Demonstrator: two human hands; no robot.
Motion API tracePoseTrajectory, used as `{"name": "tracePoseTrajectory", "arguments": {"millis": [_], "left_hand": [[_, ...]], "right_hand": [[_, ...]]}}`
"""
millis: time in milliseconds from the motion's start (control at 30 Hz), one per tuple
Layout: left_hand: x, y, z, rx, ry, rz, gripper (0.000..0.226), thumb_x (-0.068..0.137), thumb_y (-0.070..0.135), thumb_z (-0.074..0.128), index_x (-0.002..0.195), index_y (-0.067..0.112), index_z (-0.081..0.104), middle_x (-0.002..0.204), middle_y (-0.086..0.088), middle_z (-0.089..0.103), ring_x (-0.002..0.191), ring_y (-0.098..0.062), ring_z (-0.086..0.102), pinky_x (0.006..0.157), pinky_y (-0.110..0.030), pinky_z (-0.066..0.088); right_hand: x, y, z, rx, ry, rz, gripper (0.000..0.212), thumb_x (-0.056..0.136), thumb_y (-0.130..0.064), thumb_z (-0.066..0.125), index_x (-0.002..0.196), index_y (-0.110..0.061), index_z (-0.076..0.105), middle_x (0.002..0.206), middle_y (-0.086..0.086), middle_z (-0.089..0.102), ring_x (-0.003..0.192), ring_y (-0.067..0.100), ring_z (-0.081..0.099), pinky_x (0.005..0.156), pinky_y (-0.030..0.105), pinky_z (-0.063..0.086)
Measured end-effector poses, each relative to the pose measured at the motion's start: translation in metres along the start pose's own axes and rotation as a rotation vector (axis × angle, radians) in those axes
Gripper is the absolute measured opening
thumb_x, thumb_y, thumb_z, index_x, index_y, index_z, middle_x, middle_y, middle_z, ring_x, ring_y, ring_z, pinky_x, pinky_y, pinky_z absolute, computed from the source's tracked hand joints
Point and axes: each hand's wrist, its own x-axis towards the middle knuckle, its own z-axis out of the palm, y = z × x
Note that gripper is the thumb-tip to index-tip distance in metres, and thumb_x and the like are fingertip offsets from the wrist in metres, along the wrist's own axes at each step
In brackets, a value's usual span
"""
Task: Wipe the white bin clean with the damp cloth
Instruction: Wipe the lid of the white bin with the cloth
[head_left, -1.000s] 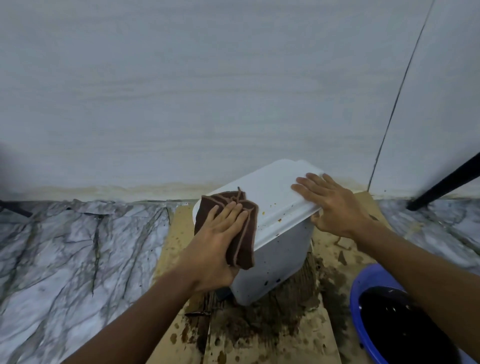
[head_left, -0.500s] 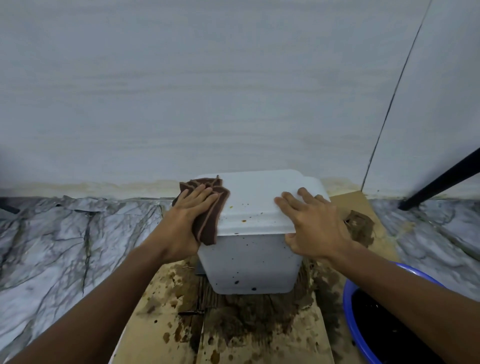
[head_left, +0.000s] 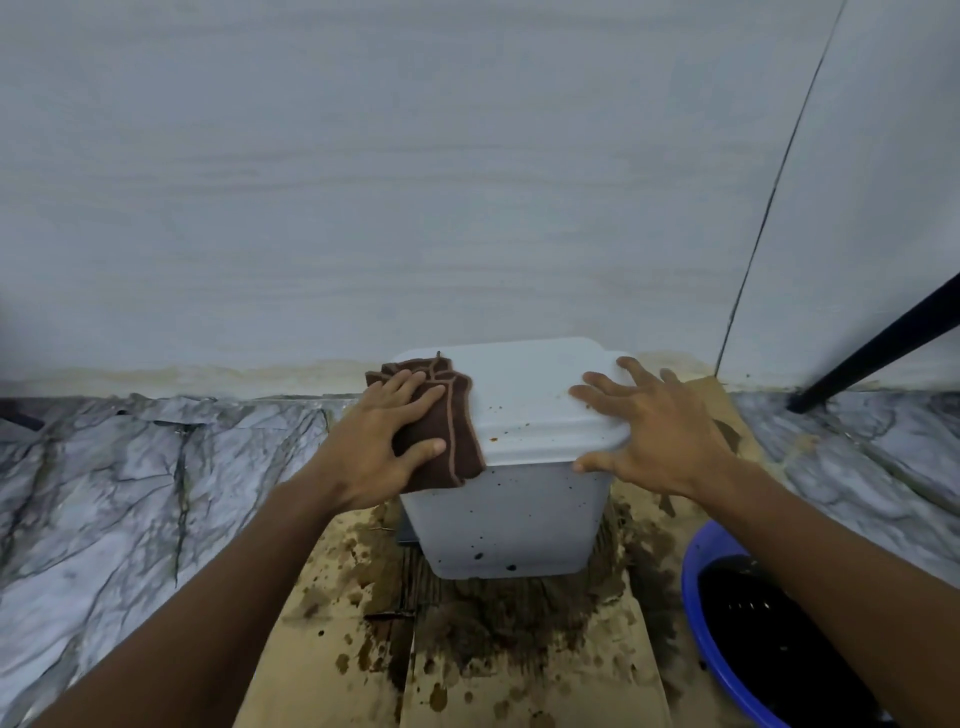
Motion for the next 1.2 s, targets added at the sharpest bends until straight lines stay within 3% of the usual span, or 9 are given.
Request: {"name": "tracePoseTrajectory", "arguments": {"millis": [133, 267, 367, 567, 733, 933, 1067, 1133, 1200], "left_hand": [[0.017, 0.038, 0.014, 0.158, 0.028, 0.079, 0.071, 0.100, 0.060, 0.030, 0.161, 0.025, 0.021, 0.168, -0.001, 0.016, 0.156, -0.017, 0.006, 0.121, -0.029, -0.007], [0.039, 0.086, 0.038, 0.300, 0.006, 0.123, 0.067, 0.106, 0.054, 0.020, 0.162, 0.020, 0.009, 0.170, -0.002, 0.008, 0.156, -0.019, 0.002, 0.126, -0.039, -0.003], [0.040, 0.089, 0.043, 0.305, -0.007, 0.166, 0.066, 0.106, 0.055, 0.018, 0.162, 0.023, 0.008, 0.170, 0.000, 0.006, 0.156, -0.016, 0.001, 0.127, -0.038, -0.001], [-0.003, 0.016, 0.018, 0.221, 0.036, 0.026, 0.071, 0.099, 0.069, 0.016, 0.161, 0.035, 0.013, 0.169, 0.005, 0.005, 0.156, -0.012, -0.002, 0.124, -0.031, -0.006], [-0.002, 0.012, 0.017, 0.229, -0.002, -0.121, 0.078, 0.092, 0.078, 0.006, 0.160, 0.041, 0.007, 0.170, 0.002, -0.005, 0.155, -0.015, -0.014, 0.125, -0.038, -0.009], [0.050, 0.095, 0.041, 0.289, -0.068, 0.039, 0.076, 0.096, 0.071, 0.004, 0.162, 0.033, 0.004, 0.170, -0.006, 0.001, 0.157, -0.021, -0.005, 0.126, -0.042, -0.005], [0.050, 0.092, 0.040, 0.260, -0.065, 0.120, 0.069, 0.100, 0.067, 0.015, 0.161, 0.036, 0.007, 0.170, 0.000, 0.002, 0.156, -0.015, -0.004, 0.127, -0.037, -0.004], [0.039, 0.072, 0.034, 0.216, -0.034, 0.135, 0.069, 0.100, 0.069, 0.018, 0.161, 0.037, 0.010, 0.169, 0.004, 0.002, 0.155, -0.009, -0.006, 0.127, -0.037, -0.002], [0.028, 0.051, 0.028, 0.211, -0.005, 0.093, 0.074, 0.096, 0.074, 0.015, 0.161, 0.037, 0.012, 0.169, 0.006, 0.002, 0.153, -0.005, -0.009, 0.126, -0.032, -0.008]], "right_hand": [[-0.001, -0.002, 0.003, 0.107, 0.026, 0.030, 0.084, 0.075, -0.074, 0.062, 0.149, -0.046, 0.032, 0.160, -0.017, 0.025, 0.148, 0.020, 0.020, 0.112, 0.045, 0.032], [-0.002, 0.000, 0.007, 0.118, 0.114, -0.029, 0.076, 0.077, -0.063, 0.071, 0.144, -0.035, 0.047, 0.151, -0.012, 0.043, 0.143, 0.022, 0.031, 0.107, 0.043, 0.040], [0.000, 0.004, 0.011, 0.114, 0.130, -0.067, 0.072, 0.076, -0.066, 0.069, 0.137, -0.035, 0.051, 0.140, -0.013, 0.050, 0.135, 0.020, 0.040, 0.098, 0.043, 0.047], [0.000, 0.005, 0.009, 0.166, 0.130, -0.074, 0.075, 0.070, -0.071, 0.071, 0.136, -0.039, 0.050, 0.133, -0.021, 0.044, 0.121, 0.008, 0.035, 0.088, 0.028, 0.029], [0.002, 0.006, 0.011, 0.209, 0.103, -0.050, 0.079, 0.068, -0.075, 0.068, 0.136, -0.040, 0.048, 0.131, -0.020, 0.044, 0.125, 0.010, 0.036, 0.097, 0.041, 0.042], [0.002, 0.008, 0.013, 0.188, 0.081, -0.044, 0.086, 0.067, -0.076, 0.062, 0.142, -0.039, 0.041, 0.141, -0.018, 0.043, 0.136, 0.016, 0.031, 0.101, 0.049, 0.042], [0.003, 0.016, 0.017, 0.287, 0.104, 0.002, 0.095, 0.059, -0.084, 0.058, 0.142, -0.042, 0.038, 0.142, -0.010, 0.044, 0.124, 0.027, 0.048, 0.098, 0.047, 0.045], [0.001, 0.019, 0.017, 0.304, 0.127, -0.003, 0.096, 0.061, -0.077, 0.068, 0.144, -0.038, 0.041, 0.145, -0.011, 0.043, 0.126, 0.025, 0.047, 0.104, 0.041, 0.041], [-0.001, 0.022, 0.019, 0.372, 0.149, -0.007, 0.101, 0.062, -0.066, 0.080, 0.148, -0.029, 0.042, 0.153, -0.011, 0.040, 0.141, 0.017, 0.036, 0.117, 0.040, 0.028]]}}
